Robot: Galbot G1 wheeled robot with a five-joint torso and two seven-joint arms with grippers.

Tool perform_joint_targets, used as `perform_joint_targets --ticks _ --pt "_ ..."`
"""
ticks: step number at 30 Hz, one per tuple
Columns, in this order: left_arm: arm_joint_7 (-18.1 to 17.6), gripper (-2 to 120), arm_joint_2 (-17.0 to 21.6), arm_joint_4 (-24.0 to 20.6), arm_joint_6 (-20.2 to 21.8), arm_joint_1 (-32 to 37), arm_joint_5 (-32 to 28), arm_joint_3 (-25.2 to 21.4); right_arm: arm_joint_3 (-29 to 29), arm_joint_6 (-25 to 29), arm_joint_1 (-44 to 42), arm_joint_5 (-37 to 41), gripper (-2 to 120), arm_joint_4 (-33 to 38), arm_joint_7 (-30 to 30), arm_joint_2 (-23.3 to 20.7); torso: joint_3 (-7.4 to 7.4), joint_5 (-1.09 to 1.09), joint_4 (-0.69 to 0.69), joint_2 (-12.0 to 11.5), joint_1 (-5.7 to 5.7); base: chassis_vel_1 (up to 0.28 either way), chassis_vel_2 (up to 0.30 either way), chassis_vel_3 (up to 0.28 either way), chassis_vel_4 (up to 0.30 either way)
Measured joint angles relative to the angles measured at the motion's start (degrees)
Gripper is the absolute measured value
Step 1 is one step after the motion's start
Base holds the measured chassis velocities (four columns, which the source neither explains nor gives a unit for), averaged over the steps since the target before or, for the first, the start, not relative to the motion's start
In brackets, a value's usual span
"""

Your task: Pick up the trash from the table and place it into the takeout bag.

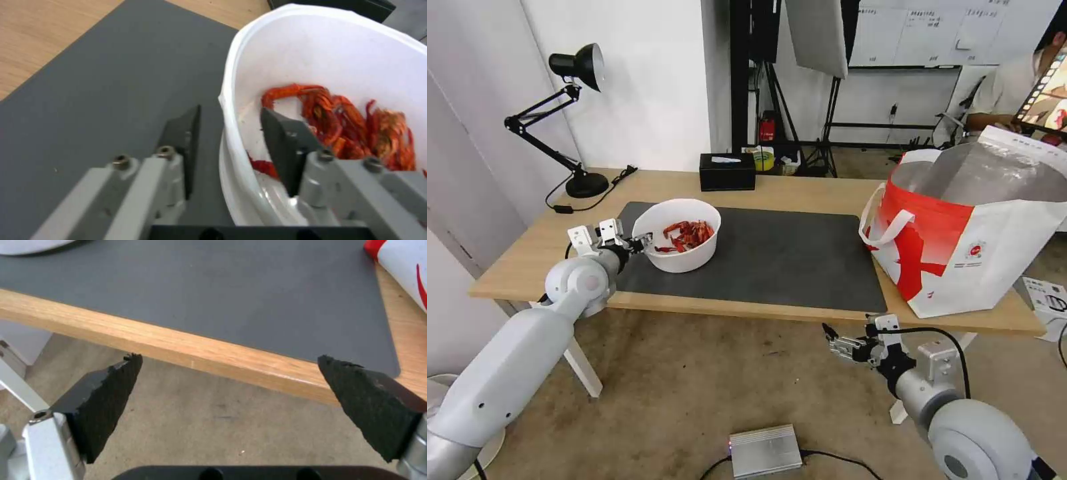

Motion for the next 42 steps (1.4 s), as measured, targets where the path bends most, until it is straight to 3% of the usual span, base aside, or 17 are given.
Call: perform_joint_targets --ticks 1,8,22,33,35,39,42 --pt "0.0 34 0.0 0.0 0.0 0.0 0.0 0.0 0.0 0.0 0.0 0.0 100 0.0 0.0 0.0 0.0 0.0 0.0 0.0 0.0 0.0 0.0 0.0 0.0" --pt "-0.2 3 0.3 -0.5 0.0 0.2 0.0 0.0 0.0 0.0 0.0 0.0 100 0.0 0.0 0.0 0.0 0.0 0.0 0.0 0.0 0.0 0.0 0.0 0.0" --pt "-0.3 0 0.3 -1.0 -0.2 0.8 0.0 -0.4 0.0 0.0 0.0 0.0 100 0.0 0.0 0.0 0.0 0.0 0.0 0.0 0.0 0.0 0.0 0.0 0.0" --pt "-0.4 35 -0.1 -0.9 -0.3 0.6 0.1 -0.7 0.0 0.0 0.0 0.0 100 0.0 0.0 0.0 0.0 0.0 0.0 0.0 0.0 0.0 0.0 0.0 0.0" --pt "-0.5 49 -0.2 -0.9 -0.3 0.6 0.1 -0.7 0.0 0.0 0.0 0.0 100 0.0 0.0 0.0 0.0 0.0 0.0 0.0 0.0 0.0 0.0 0.0 0.0" --pt "-0.6 56 -0.2 -0.9 -0.3 0.7 0.1 -0.8 0.0 0.0 0.0 0.0 100 0.0 0.0 0.0 0.0 0.0 0.0 0.0 0.0 0.0 0.0 0.0 0.0" --pt "-0.6 73 -0.1 -0.9 -0.3 1.2 0.2 -1.0 0.0 0.0 0.0 0.0 100 0.0 0.0 0.0 0.0 0.0 0.0 0.0 0.0 0.0 0.0 0.0 0.0"
